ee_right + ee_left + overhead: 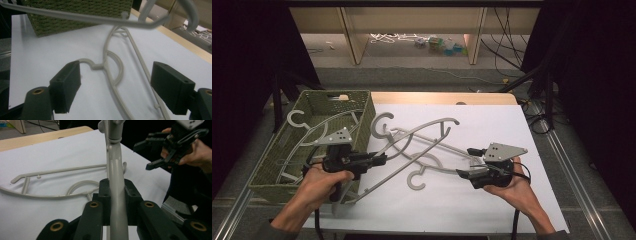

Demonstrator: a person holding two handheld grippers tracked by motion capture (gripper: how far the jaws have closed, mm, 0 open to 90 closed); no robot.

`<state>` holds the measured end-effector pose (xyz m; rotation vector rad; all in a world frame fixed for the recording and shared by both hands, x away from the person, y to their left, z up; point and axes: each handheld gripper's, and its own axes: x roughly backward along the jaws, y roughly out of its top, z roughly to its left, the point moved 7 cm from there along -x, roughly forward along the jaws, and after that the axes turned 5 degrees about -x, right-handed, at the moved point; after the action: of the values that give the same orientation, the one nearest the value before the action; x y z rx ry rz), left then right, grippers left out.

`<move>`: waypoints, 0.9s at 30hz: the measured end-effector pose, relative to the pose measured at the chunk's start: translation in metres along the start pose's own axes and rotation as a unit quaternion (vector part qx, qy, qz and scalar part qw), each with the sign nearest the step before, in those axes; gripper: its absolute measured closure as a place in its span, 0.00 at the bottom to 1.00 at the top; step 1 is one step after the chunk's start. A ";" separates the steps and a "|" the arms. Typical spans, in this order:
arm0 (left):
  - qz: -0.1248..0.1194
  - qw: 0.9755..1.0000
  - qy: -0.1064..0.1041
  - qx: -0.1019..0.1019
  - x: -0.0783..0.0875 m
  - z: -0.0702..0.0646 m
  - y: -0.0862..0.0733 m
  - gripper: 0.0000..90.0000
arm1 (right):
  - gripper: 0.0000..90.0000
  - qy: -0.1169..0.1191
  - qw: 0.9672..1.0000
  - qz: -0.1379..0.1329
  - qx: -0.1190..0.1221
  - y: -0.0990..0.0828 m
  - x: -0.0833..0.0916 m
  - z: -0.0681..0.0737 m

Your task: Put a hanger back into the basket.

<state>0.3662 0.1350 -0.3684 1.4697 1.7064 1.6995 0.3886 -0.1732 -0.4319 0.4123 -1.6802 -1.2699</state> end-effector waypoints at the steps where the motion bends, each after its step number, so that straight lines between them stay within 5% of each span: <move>1: -0.002 1.000 0.001 0.002 0.005 0.001 0.003 0.88 | 0.27 -0.003 1.000 -0.001 0.000 -0.001 -0.001 0.000; 7: -0.006 1.000 0.014 0.008 0.030 0.008 0.013 0.88 | 0.27 0.002 1.000 0.002 -0.001 -0.003 0.001 0.001; 19: -0.036 0.997 0.065 0.028 0.086 0.044 0.037 0.88 | 0.27 0.001 1.000 -0.002 -0.001 -0.006 0.000 0.001; 27: -0.018 0.993 0.107 0.037 0.107 0.073 0.032 0.88 | 0.27 0.004 1.000 0.005 -0.002 -0.007 0.000 0.001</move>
<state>0.3935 0.2535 -0.3128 1.3189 1.9108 1.8512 0.3854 -0.1757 -0.4383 0.4058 -1.6703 -1.2616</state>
